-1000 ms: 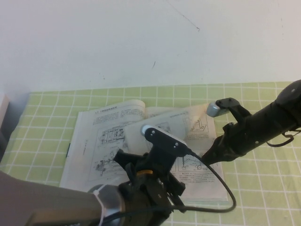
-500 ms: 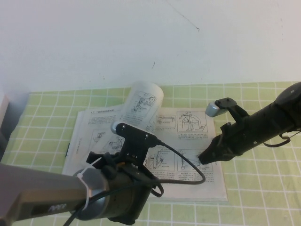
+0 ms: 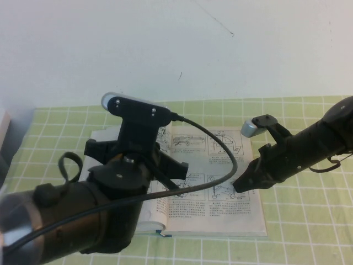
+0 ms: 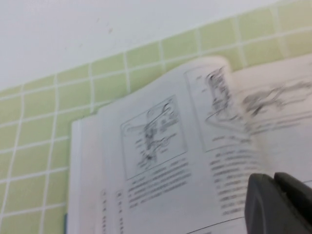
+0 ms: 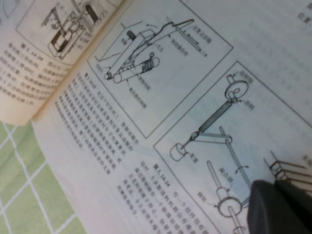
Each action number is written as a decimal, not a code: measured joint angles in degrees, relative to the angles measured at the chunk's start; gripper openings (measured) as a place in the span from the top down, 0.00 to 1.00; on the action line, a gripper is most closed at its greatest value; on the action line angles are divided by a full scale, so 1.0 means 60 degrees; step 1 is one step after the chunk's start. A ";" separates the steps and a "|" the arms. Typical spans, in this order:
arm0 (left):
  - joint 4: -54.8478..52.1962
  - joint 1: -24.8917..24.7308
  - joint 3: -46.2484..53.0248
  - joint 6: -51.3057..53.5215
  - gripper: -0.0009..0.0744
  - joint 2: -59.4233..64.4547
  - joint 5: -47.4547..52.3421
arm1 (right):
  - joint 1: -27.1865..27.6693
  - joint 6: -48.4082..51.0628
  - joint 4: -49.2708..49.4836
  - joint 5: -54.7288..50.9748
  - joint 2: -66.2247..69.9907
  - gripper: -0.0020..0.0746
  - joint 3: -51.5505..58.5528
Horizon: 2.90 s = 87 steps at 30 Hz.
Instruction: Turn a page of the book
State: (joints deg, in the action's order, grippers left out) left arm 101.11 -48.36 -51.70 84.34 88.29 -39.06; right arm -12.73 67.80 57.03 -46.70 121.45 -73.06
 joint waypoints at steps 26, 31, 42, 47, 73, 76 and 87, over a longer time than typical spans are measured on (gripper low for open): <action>-0.2768 0.0175 0.0545 -0.1931 0.99 -0.3453 0.8558 | -0.0033 -0.6513 -0.9296 -0.0946 -0.7226 0.98 0.0000; -0.6066 0.1299 0.0545 -0.5420 0.99 -0.3453 1.0398 | -0.0033 -0.7651 -1.0838 -0.2112 -0.8558 0.98 0.0019; -0.8703 0.3379 0.0545 -0.7191 0.99 -0.4526 1.1537 | -0.0033 -0.8733 -1.1114 -0.2686 -1.2193 0.98 0.0904; -0.9933 0.3442 0.0630 -0.7669 0.99 -0.5701 1.1018 | -0.0033 -0.9380 -1.1114 -0.2755 -1.4150 0.98 0.2143; -1.1298 0.3442 0.4647 -0.7224 0.99 -0.8853 0.7978 | -0.0033 -0.9683 -1.0575 0.1323 -1.8460 0.98 0.7842; -1.1298 0.3442 0.4647 -0.7224 0.99 -0.8853 0.7978 | -0.0033 -0.9683 -1.0570 0.1023 -1.8460 0.98 0.7842; -1.1298 0.3442 0.4647 -0.7224 0.99 -0.8853 0.7978 | -0.0033 -0.9683 -1.0554 0.0448 -1.8460 0.98 0.7842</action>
State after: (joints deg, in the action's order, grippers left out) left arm 33.33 -27.71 -23.82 40.99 35.17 8.81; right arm -12.93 9.70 -6.29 -44.01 10.68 -26.00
